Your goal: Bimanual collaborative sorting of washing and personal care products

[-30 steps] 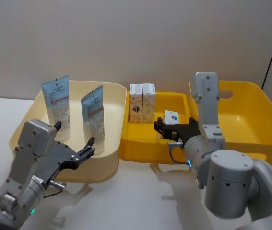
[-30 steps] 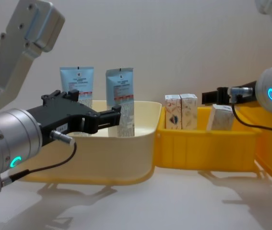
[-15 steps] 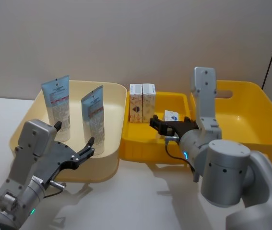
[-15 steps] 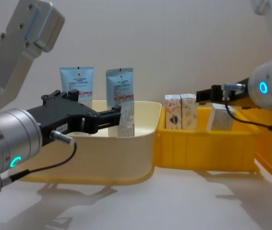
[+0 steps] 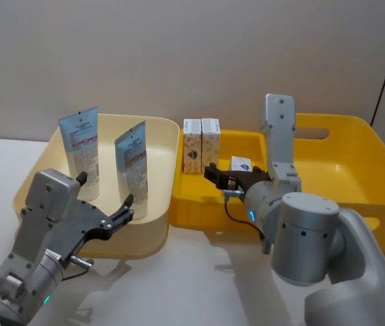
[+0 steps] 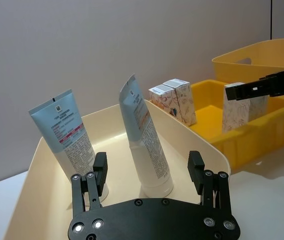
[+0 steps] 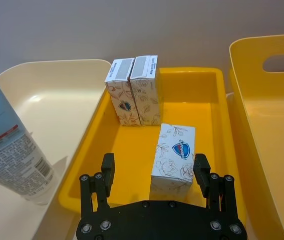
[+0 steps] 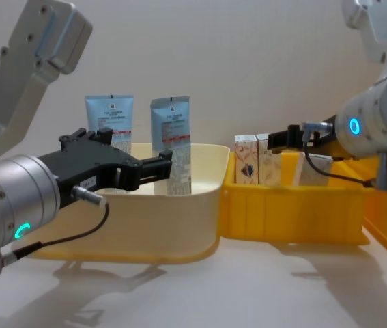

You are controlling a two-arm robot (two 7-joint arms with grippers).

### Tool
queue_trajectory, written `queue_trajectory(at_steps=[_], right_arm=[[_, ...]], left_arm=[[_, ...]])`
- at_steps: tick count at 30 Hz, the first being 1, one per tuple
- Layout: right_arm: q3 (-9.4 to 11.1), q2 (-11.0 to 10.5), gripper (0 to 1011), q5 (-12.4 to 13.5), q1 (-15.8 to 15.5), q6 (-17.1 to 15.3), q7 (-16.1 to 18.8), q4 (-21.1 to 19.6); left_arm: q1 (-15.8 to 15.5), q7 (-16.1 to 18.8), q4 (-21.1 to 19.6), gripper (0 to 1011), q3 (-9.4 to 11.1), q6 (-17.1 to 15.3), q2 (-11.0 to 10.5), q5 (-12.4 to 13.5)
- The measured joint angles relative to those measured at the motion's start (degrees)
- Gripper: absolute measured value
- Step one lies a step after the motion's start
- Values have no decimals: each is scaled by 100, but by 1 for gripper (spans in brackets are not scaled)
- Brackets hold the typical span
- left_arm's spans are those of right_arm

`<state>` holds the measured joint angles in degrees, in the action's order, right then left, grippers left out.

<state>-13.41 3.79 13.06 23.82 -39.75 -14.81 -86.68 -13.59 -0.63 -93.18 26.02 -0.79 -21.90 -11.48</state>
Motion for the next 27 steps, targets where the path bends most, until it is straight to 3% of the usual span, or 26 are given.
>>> queue_trajectory(at_steps=[27], right_arm=[[-62,256,1000,-344,50,435,-269,471]], left_arm=[[0,0,0,1003,0,0,0,0]])
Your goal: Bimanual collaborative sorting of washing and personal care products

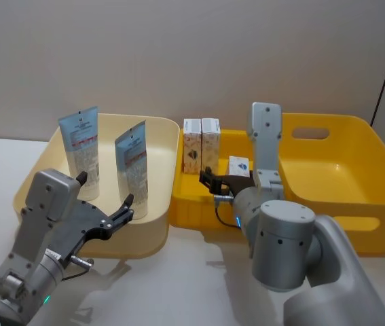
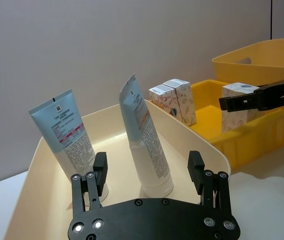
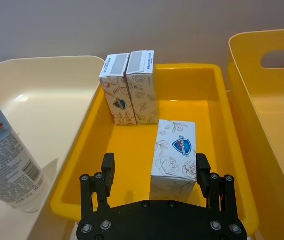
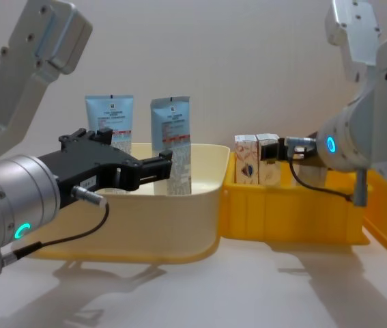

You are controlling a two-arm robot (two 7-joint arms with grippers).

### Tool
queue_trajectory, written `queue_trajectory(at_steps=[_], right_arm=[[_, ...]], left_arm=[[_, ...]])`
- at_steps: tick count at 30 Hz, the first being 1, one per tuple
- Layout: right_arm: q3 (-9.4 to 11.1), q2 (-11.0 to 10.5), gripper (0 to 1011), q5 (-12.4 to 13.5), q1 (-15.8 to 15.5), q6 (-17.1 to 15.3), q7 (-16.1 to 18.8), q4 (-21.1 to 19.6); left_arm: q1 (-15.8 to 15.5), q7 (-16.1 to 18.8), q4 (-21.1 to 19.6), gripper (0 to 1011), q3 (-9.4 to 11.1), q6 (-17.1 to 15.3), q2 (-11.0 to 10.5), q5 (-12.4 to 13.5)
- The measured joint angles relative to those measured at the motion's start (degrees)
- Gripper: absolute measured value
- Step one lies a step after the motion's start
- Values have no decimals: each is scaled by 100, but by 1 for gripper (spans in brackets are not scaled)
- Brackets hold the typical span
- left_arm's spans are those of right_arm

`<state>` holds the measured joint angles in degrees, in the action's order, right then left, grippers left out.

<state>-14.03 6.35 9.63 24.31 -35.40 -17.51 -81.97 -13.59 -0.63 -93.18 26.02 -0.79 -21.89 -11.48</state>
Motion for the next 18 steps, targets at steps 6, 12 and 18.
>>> queue_trajectory(at_steps=[6,12,18], right_arm=[[10,13,1000,-27,-18,40,-7,62],[17,22,906,-52,-31,70,-13,103],[21,27,740,-63,-38,94,-17,127]], left_arm=[[0,0,0,1003,0,0,0,0],[0,0,0,1002,0,0,0,0],[0,0,0,1003,0,0,0,0]])
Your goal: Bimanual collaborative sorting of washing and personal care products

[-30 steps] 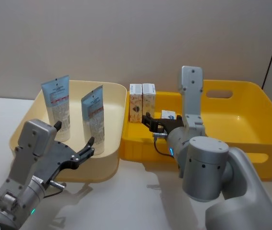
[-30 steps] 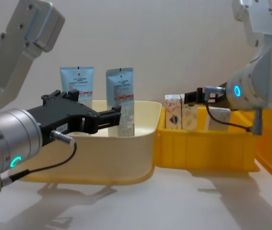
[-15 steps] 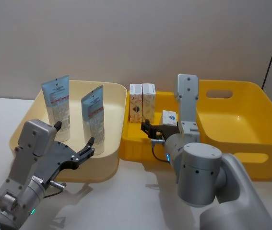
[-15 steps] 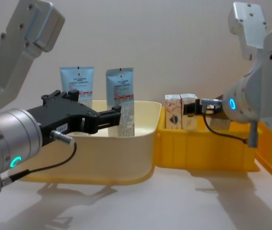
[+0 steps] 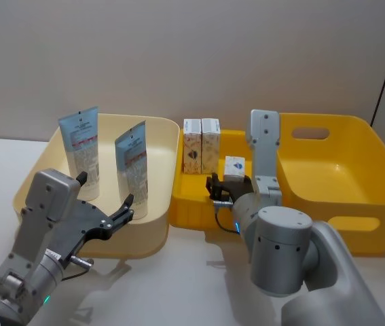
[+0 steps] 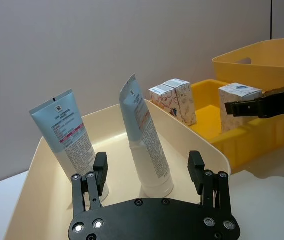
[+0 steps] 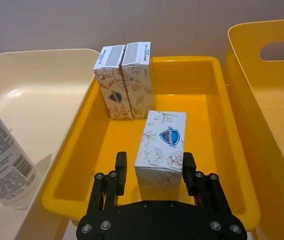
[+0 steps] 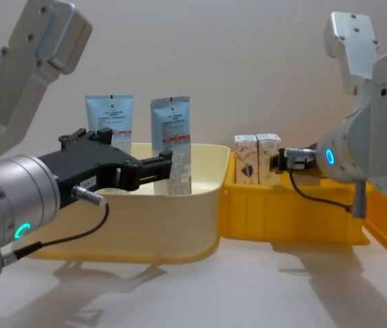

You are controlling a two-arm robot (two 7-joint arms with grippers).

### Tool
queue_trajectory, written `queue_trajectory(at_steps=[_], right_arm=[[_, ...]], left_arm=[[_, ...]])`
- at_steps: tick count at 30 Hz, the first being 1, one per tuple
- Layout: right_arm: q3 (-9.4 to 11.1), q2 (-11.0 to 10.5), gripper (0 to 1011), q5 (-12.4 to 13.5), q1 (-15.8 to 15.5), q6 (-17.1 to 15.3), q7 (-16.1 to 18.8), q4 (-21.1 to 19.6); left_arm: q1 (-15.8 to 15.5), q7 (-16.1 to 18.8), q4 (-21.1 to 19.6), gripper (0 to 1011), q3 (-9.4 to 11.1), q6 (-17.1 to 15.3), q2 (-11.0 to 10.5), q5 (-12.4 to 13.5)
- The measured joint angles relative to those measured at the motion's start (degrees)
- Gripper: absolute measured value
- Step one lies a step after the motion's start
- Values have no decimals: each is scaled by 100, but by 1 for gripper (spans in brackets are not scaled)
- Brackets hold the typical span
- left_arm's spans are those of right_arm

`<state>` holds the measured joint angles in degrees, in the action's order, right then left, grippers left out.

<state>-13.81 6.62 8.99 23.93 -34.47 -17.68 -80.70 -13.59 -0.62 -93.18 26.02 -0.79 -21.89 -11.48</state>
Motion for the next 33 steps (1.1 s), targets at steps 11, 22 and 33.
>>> queue_trajectory(at_steps=[11,22,33], right_arm=[[6,4,474,-13,-6,16,-1,21],[5,8,449,-19,-11,26,-1,31],[5,9,449,-19,-12,27,1,36]], left_arm=[[0,0,0,1003,0,0,0,0],[0,0,0,1003,0,0,0,0],[0,0,0,1003,0,0,0,0]])
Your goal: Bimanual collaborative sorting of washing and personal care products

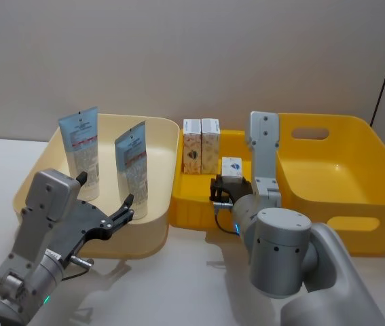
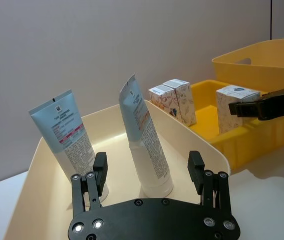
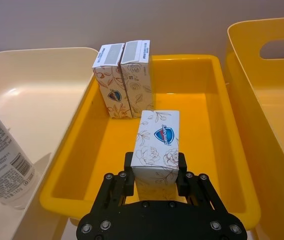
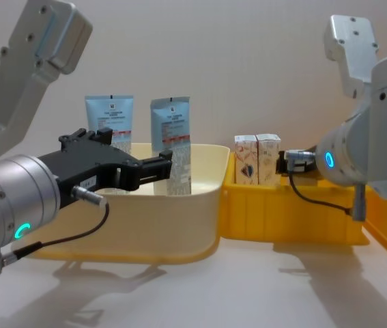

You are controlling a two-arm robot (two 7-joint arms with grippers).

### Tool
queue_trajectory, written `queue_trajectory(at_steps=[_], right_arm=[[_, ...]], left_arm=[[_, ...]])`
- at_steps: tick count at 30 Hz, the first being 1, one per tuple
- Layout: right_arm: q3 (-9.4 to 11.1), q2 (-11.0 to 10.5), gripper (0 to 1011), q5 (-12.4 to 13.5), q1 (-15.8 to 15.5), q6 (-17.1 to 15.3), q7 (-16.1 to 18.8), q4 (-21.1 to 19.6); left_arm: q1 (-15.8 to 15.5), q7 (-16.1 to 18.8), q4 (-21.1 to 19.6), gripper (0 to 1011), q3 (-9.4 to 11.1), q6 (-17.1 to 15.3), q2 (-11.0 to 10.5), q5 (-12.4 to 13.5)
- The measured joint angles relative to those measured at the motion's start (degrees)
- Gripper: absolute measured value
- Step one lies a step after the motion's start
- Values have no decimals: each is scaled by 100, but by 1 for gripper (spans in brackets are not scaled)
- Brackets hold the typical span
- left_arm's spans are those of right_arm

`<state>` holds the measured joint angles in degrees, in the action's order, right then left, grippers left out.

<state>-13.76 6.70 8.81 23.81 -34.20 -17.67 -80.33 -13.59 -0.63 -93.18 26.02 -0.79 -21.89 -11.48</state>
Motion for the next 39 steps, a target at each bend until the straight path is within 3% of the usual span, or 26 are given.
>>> queue_trajectory(at_steps=[9,25,39], right_arm=[[-20,-12,449,-9,-8,44,46,-15],[-64,-190,449,-3,-117,628,500,-494],[157,-426,449,130,-53,1191,978,-1073]], left_arm=[[0,0,0,1003,0,0,0,0],[0,0,0,1003,0,0,0,0],[0,0,0,1003,0,0,0,0]])
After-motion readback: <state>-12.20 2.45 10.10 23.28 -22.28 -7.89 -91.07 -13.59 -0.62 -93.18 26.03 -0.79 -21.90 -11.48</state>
